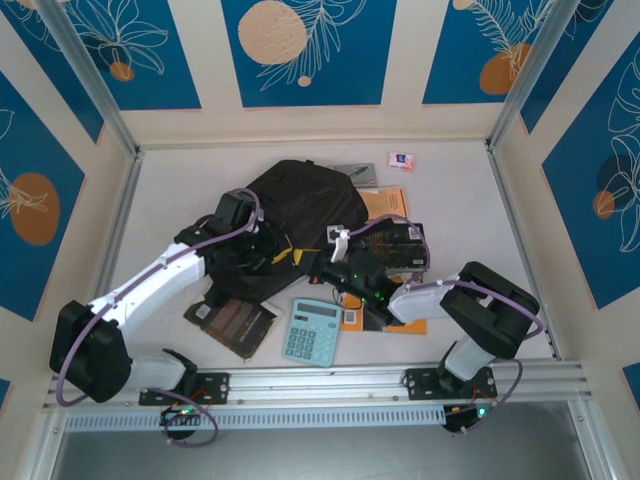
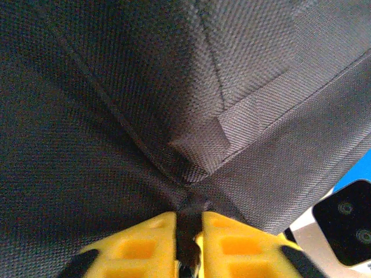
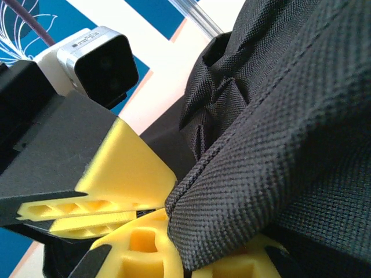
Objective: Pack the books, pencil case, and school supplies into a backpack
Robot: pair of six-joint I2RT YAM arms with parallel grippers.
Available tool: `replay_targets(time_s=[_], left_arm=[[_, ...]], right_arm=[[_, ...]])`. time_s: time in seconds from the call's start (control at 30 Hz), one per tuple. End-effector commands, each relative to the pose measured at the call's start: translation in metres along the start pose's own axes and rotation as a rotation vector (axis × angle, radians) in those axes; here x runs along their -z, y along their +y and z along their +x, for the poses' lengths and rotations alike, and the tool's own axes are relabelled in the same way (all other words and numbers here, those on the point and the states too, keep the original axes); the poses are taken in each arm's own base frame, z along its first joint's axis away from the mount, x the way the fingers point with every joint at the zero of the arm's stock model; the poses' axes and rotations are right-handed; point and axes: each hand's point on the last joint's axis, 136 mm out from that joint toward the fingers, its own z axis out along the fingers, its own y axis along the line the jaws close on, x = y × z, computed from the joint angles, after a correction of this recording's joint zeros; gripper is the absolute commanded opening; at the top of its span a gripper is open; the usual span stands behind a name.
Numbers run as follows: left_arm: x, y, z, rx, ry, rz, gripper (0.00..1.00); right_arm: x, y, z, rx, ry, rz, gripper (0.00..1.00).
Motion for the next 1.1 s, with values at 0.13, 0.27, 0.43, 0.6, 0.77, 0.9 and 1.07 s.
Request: replay_targets(time_s=[0.13, 0.27, 0.43, 0.6, 0.77, 0.9, 1.07], left_arm=[[0.001, 0.003, -0.005, -0.048, -0.030, -0.042, 0.00], [0.010, 0.003, -0.005, -0.084, -0.049, -0.052, 0.00], [0.021, 0.005, -0.007, -0.125, -0.081, -0.067, 0.00], [0.016, 0.011, -0.003, -0.125, -0.060, -0.073, 0.00], [0.020, 0.012, -0.002, -0.147, -0.061, -0.085, 0.00], [0.023, 0.013, -0.002, -0.161, -0.061, -0.096, 0.00], [0.026, 0.018, 0.000, -0.171, -0.062, -0.111, 0.00]], right_arm=[[-0.001, 0.011, -0.024, -0.013, -0.073, 0.007, 0.00], [0.002, -0.016, -0.024, -0.138, -0.042, 0.134, 0.18], [0.008, -0.036, -0.024, -0.230, 0.011, 0.228, 0.48], [0.012, -0.060, -0.017, -0.353, 0.066, 0.303, 0.59], [0.004, -0.066, -0.006, -0.428, 0.124, 0.334, 0.43], [-0.006, -0.063, 0.001, -0.461, 0.184, 0.339, 0.46], [-0.015, -0.059, 0.012, -0.500, 0.256, 0.361, 0.55]])
